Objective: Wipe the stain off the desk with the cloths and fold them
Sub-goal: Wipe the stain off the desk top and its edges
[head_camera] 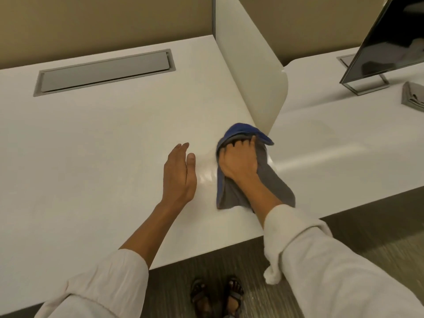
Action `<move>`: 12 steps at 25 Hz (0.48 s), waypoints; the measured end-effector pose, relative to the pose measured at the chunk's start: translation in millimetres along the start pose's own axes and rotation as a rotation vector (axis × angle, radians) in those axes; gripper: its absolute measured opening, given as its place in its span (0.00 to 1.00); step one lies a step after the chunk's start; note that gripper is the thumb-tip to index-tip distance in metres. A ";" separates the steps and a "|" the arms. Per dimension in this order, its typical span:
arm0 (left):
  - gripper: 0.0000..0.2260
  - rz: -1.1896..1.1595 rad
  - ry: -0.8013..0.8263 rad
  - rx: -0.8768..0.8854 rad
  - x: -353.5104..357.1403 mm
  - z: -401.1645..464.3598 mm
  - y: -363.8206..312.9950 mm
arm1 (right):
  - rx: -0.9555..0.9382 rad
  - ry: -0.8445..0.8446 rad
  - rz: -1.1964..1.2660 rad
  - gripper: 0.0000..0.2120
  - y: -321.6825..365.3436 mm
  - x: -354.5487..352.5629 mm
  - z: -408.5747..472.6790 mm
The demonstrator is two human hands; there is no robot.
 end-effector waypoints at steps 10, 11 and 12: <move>0.23 -0.020 0.080 0.048 20.0 30.6 -17.8 | -0.046 -0.045 0.211 0.19 -7.2 25.2 -121.6; 0.23 -0.023 0.089 0.048 25.1 29.8 -19.9 | 0.005 -0.032 0.201 0.18 -23.4 27.9 -112.6; 0.24 -0.030 0.096 0.046 29.2 28.0 -20.9 | 0.032 -0.032 0.192 0.18 -33.2 27.7 -97.8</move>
Point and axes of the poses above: each hand's wrist, its own z-axis towards the middle knuckle, its own x-axis out of the palm, y = z × x, the point moved 8 cm from there along z, towards the middle knuckle, and after that the axes turned 7 degrees about -z, right-handed, at the moved point
